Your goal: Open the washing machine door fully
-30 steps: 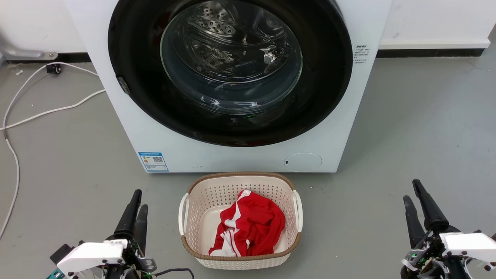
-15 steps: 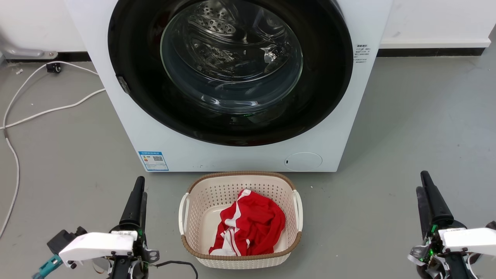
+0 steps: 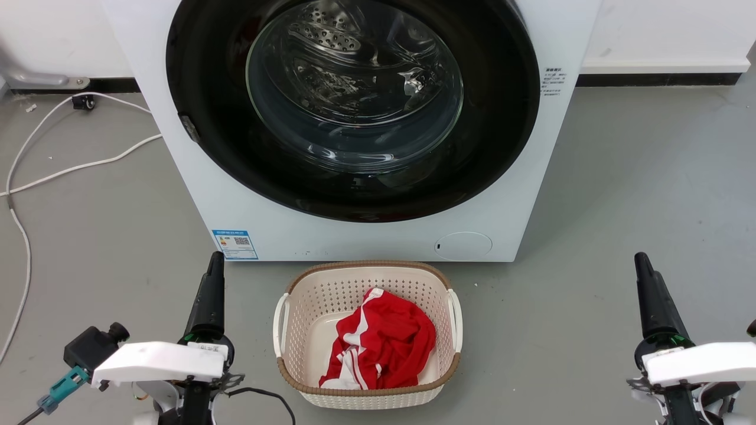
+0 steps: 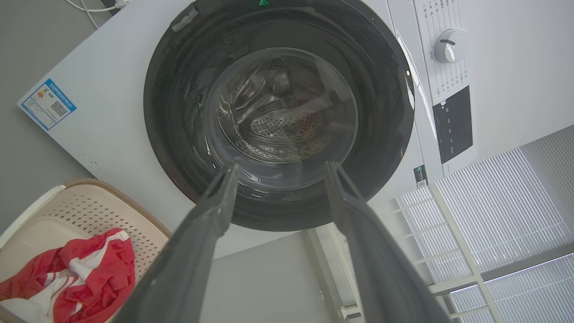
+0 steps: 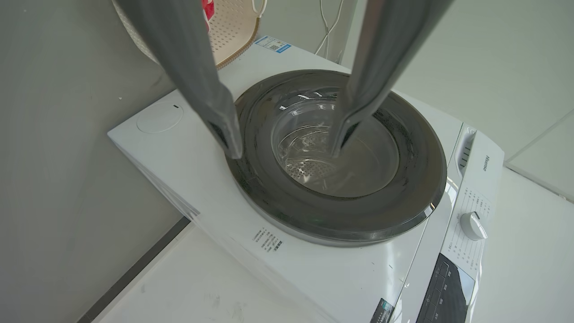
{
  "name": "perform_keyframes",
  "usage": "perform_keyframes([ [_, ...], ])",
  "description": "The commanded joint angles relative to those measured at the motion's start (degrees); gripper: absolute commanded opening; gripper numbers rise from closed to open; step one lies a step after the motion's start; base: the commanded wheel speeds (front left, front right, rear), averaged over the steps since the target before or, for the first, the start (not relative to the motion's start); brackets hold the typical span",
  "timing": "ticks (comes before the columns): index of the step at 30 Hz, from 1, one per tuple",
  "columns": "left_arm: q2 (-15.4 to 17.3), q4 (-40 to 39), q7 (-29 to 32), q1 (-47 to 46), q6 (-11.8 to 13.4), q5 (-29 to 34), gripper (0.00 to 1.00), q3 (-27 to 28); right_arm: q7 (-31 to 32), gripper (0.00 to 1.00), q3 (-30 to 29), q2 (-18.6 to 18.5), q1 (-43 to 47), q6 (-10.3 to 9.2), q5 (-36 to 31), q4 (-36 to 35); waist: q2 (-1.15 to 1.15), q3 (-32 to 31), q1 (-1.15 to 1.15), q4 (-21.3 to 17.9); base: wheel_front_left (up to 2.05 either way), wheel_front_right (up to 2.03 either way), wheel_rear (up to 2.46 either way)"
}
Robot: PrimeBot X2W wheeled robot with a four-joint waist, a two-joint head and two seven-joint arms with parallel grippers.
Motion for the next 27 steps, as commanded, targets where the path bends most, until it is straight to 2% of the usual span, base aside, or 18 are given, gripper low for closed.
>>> perform_keyframes([
  [1, 0.18, -1.17, -0.46, -1.57, -0.09, 2.08, 1.0, -0.1, -0.6, 1.0, 0.07, -0.08, 0.18, 0.01, -2.41, -1.43, 0.0, 0.0, 0.0, -0.01, 0.0, 0.0, 0.0],
  [16, 0.16, -1.39, -3.4, -2.11, -0.09, 20.88, 1.0, -1.8, -2.03, 1.0, 1.81, -0.02, 1.95, 0.01, -19.73, -4.26, 0.0, 0.27, 0.0, -0.12, 0.0, 0.0, 0.0],
  [27, 0.43, -0.89, -5.28, -2.54, 0.14, 31.45, 1.0, -3.25, -1.55, 1.0, 2.61, 0.02, 3.12, 0.01, -29.9, -6.69, 0.0, 0.33, 0.0, -0.13, 0.0, 0.0, 0.0],
])
